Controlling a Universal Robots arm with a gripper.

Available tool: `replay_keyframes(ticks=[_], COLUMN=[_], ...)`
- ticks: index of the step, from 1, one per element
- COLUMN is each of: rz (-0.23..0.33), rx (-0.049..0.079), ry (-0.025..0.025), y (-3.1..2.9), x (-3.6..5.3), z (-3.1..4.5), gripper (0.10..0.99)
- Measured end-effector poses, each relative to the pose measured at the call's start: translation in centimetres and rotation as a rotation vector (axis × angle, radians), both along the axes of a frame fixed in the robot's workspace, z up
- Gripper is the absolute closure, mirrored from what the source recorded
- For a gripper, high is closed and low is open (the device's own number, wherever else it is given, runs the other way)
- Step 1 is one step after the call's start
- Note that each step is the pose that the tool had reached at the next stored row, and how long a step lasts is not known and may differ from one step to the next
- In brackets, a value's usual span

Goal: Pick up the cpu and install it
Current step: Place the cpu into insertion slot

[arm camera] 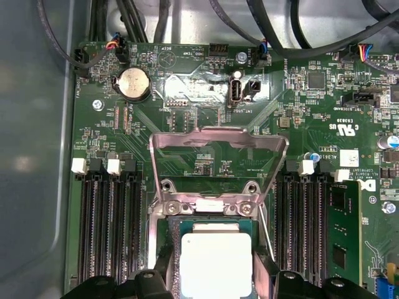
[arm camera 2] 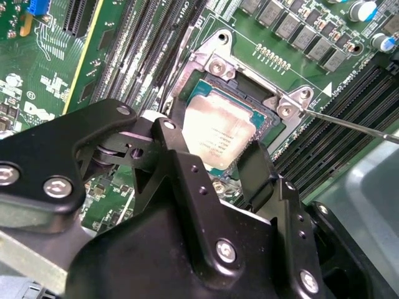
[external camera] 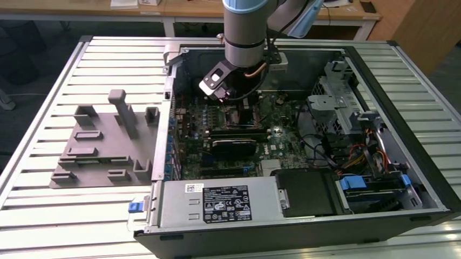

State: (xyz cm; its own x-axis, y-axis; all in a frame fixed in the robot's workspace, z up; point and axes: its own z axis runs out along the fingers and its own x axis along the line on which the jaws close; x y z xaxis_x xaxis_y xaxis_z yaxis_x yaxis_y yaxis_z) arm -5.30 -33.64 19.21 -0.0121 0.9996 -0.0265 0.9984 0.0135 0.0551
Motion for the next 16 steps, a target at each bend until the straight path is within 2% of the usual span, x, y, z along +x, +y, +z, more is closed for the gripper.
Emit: replay_keyframes(ticks=[11,13,14,16], rz=[0.000,0.000,0.000,0.000], rx=[0.001,0.001,0.001,0.001], ry=[0.0002,0.0003,0.0003,0.0003], y=[0.00,-0.01,-0.01,-0.01], x=[0.00,-0.01,-0.01,0.00], z=[0.01,0.02,0.02,0.01], gripper=[0.475,0.494,0.545,0.545])
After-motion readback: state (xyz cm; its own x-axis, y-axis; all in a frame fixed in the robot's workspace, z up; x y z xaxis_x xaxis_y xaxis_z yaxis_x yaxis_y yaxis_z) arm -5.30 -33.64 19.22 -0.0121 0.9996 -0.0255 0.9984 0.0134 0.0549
